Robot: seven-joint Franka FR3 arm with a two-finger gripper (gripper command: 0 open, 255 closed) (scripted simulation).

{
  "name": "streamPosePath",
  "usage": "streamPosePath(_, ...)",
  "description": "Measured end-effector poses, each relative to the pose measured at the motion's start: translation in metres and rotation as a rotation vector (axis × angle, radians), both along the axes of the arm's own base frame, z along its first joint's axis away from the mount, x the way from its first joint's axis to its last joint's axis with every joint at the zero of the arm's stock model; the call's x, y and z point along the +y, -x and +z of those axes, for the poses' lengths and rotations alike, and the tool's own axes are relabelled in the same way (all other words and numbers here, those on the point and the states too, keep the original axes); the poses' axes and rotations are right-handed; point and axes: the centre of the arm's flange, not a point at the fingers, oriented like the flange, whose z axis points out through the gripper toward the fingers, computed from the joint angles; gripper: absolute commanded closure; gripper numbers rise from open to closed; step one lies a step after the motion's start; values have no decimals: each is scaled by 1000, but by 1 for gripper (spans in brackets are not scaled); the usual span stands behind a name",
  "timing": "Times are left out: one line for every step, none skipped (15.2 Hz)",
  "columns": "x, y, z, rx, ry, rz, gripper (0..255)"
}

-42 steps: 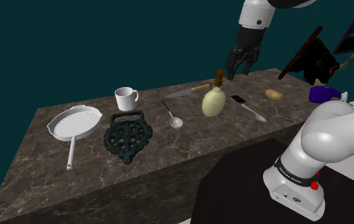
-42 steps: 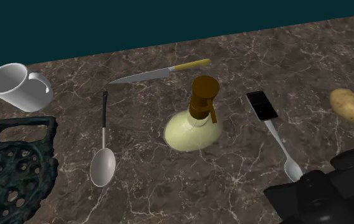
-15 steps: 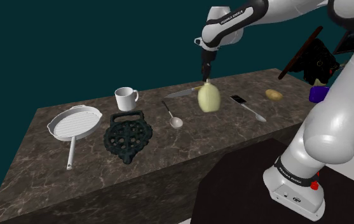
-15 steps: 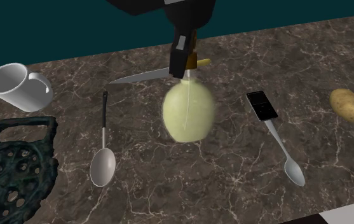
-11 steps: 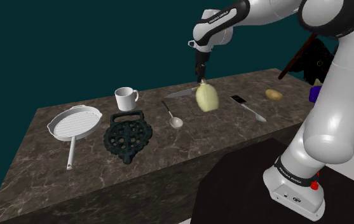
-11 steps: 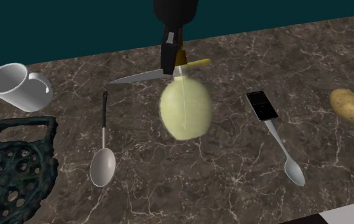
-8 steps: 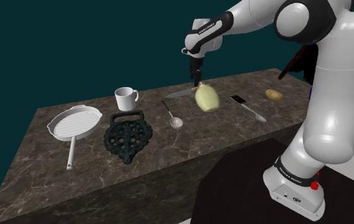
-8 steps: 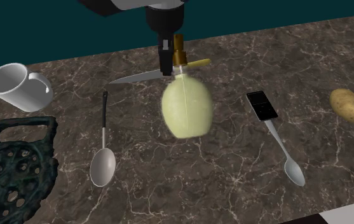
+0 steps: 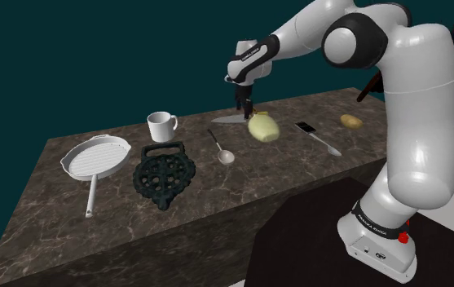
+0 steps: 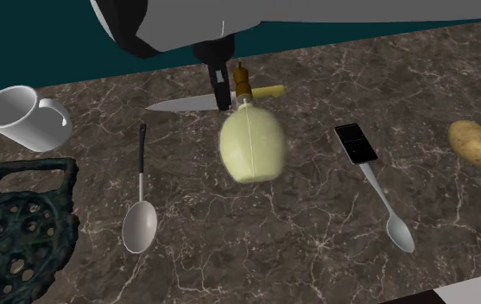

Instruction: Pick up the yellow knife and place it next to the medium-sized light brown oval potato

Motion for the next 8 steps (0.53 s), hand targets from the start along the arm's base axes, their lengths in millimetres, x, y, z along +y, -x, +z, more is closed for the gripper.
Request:
streamPosePath(1,0,-5,0,0,1,0)
streamPosePath(0,-1,-10,0,0,1,0)
streamPosePath(1,0,-17,0,0,1,0)
streamPosePath(0,-1,-21,0,0,2,0)
streamPosePath(0,-1,-23,0,0,2,0)
streamPosePath(0,-1,-24,0,0,2,0)
streamPosePath(0,-1,-24,0,0,2,0)
streamPosePath(0,-1,-24,0,0,2,0)
